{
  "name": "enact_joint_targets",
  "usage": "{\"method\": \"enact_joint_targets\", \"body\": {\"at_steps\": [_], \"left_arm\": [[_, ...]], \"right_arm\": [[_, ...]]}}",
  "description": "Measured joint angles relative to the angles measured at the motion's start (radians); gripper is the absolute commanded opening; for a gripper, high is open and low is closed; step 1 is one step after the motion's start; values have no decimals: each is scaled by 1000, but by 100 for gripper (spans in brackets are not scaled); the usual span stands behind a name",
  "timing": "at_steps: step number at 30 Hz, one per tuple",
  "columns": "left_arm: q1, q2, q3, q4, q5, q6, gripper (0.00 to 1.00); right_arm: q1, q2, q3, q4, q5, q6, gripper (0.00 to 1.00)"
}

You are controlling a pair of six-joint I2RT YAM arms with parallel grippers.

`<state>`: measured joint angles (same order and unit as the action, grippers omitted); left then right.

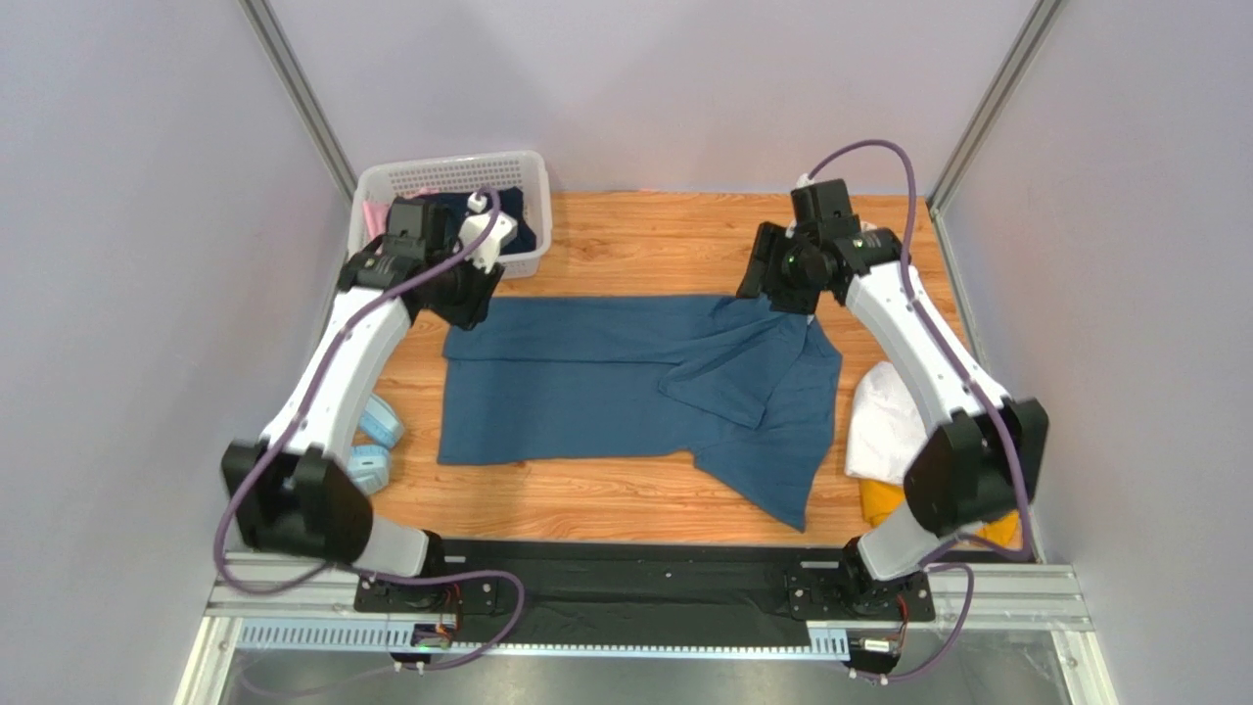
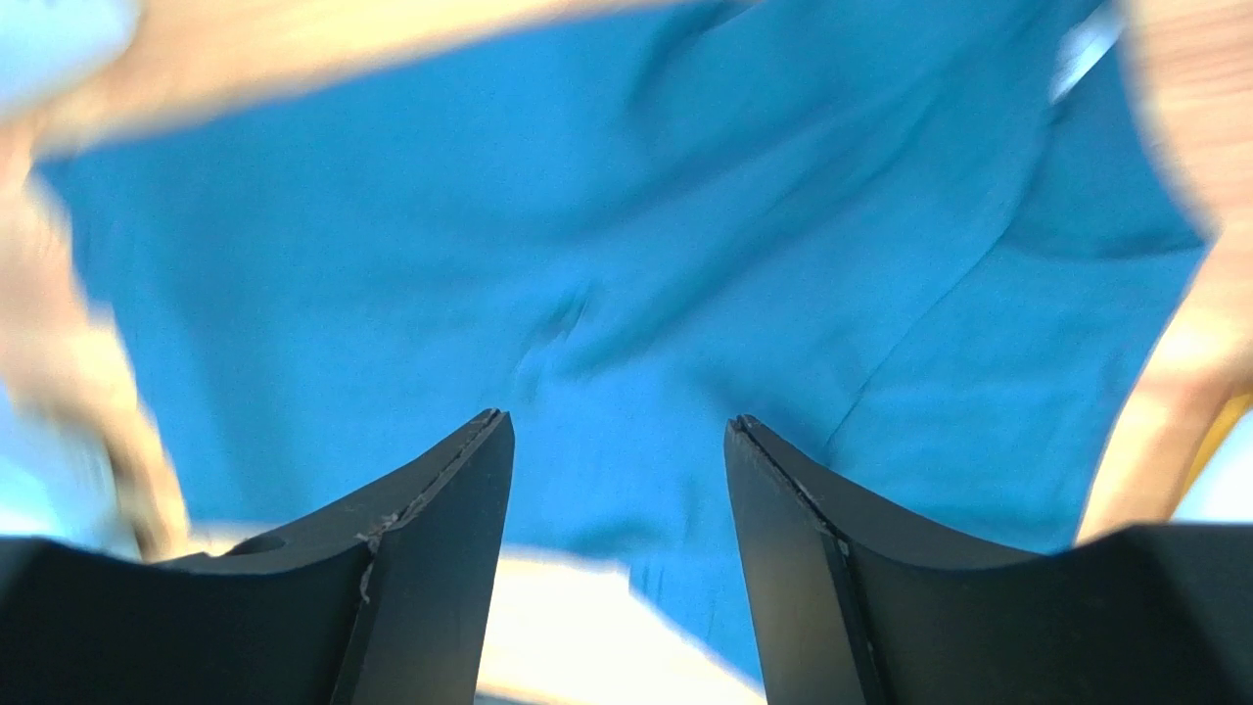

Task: Fold and stack the t-shirts
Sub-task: Fold the flattened tshirt in 1/3 of the way, then grap the side of the flattened tshirt closest away from the robot with both arms

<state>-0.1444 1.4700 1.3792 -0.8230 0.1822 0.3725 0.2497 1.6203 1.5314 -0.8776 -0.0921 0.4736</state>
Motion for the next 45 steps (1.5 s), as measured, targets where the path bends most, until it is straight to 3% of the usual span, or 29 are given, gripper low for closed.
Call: {"method": "enact_joint_targets", "body": {"at_steps": [5, 10, 18, 27, 34, 45], "left_arm": [[-21, -335, -294, -69, 2, 60, 43], [-22, -406, -606, -117, -57, 109, 43], [-22, -396, -659, -91, -109, 126, 43], [-19, -257, -687, 57, -162, 152, 42], [32, -114, -699, 159, -168, 159, 42], [56, -58, -656, 200, -176, 158, 43]], "right_arm": [[243, -250, -289, -31, 59, 14, 59], [471, -275, -538, -106, 143, 90, 57], [728, -204, -594, -159, 248, 220, 57], [752, -185, -608, -172, 321, 272, 57], [667, -174, -642, -169, 359, 274, 56], [589, -143, -743, -82, 315, 251, 52]]}}
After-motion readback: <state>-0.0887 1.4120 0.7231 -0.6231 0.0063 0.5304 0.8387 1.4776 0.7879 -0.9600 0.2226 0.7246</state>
